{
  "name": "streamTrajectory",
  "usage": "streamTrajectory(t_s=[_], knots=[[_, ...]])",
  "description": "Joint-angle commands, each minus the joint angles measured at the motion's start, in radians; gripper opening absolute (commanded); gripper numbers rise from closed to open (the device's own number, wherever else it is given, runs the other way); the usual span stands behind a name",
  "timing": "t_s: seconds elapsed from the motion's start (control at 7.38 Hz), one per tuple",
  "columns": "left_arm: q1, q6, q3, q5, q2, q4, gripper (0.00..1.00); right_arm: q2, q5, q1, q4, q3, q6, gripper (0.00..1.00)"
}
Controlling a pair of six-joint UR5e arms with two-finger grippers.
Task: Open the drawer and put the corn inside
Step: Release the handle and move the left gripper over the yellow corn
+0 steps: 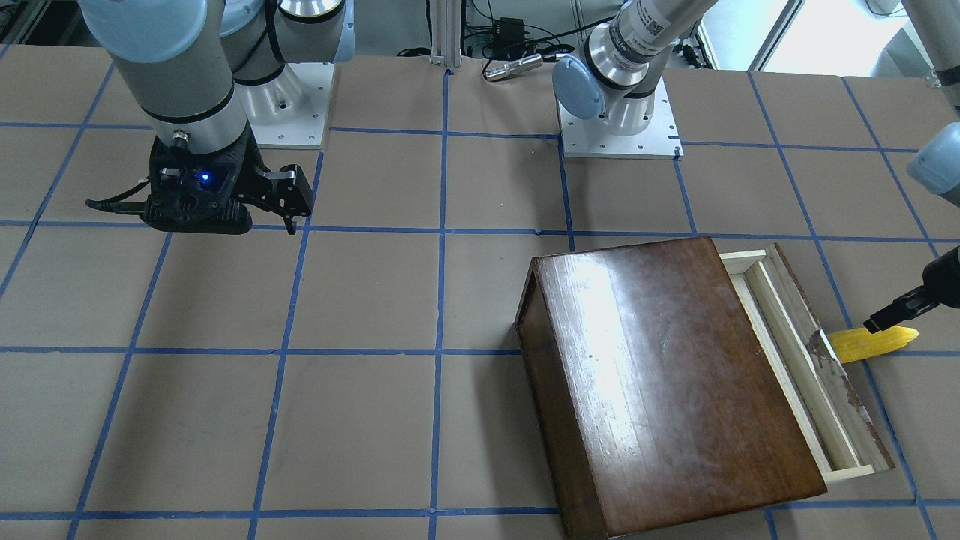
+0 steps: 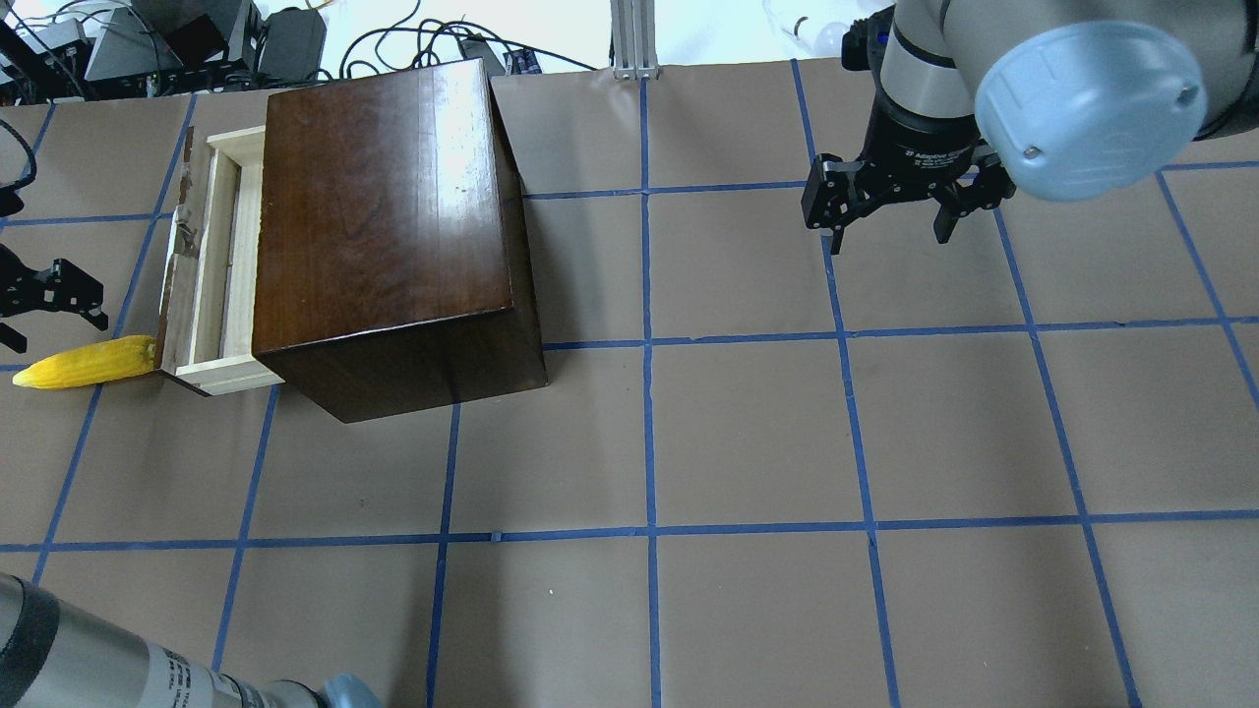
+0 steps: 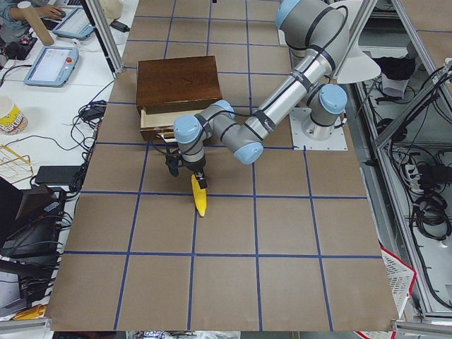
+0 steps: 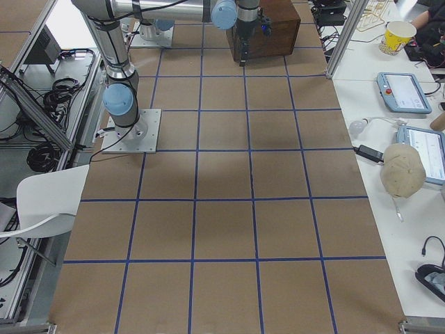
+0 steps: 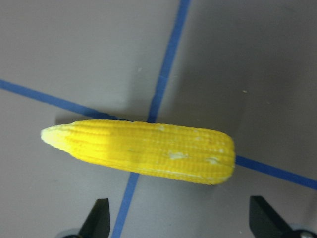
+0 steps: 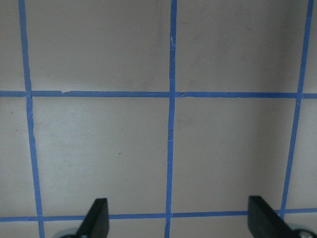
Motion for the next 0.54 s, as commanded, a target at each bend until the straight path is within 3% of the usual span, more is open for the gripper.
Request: streamTrajectory(t_s=[0.0,0.41], knots=[[0.009,-0.055,0.0,-0.027,0.0,0.009,0.99,0.0,-0.001,0.0,-0.001,0.0,0.0,1.0],[0.007,-0.083,0.01,-0.056,-0.018,0.021,1.0,0.0,0.001,0.0,-0.001,0.0,0.0,1.0]])
